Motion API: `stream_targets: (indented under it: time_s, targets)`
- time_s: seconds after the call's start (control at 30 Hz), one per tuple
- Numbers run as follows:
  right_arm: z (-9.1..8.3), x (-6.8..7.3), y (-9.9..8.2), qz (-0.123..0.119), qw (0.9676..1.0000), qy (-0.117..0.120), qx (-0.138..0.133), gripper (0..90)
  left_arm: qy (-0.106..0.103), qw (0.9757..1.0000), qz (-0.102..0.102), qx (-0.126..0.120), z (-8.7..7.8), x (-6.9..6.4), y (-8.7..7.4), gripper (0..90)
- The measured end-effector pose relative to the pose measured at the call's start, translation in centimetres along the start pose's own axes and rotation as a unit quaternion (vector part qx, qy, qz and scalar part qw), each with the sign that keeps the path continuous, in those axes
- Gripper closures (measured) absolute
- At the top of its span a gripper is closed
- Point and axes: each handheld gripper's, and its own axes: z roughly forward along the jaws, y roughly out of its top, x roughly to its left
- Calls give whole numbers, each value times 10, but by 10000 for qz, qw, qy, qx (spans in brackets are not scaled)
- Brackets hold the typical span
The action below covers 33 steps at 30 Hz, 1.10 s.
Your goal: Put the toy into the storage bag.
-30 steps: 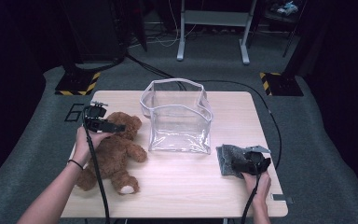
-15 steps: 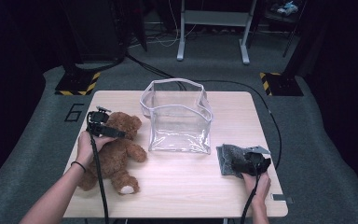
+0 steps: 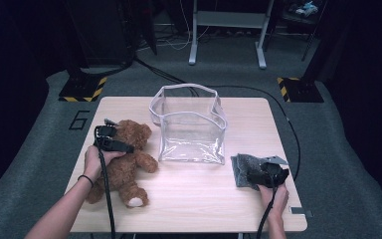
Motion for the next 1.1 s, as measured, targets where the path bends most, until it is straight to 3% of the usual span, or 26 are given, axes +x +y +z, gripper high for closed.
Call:
stream_targets:
  time_s: [0.17,0.33,0.43,0.53,0.67,0.73,0.87,0.93,1.1]
  targets:
    - [0,0,0,-8,10000,3,-13,0,-82,10000,21,39,8,-1,-6,84]
    - [0,0,0,-12,10000,-2,-15,0,-12,10000,46,-86,11,-5,-10,147]
    - [0,0,0,-11,10000,-1,-15,0,-28,9998,143,-165,11,-5,-12,256]
    - [0,0,0,-8,10000,0,-14,0,-35,9998,180,-100,13,-2,-12,309]
    - [0,0,0,-8,10000,-2,-13,0,-79,9997,203,-58,15,2,-14,444]
    - [0,0,0,-7,10000,-2,-14,0,41,9990,351,-279,14,0,-18,485]
    - [0,0,0,-2,10000,2,-6,0,118,9976,430,-528,11,-5,-24,513]
    - [0,0,0,2,10000,-2,-3,0,56,9970,382,-672,9,-4,-26,515]
    - [0,0,0,13,10000,3,-4,0,-58,9964,386,-746,1,-1,-27,517]
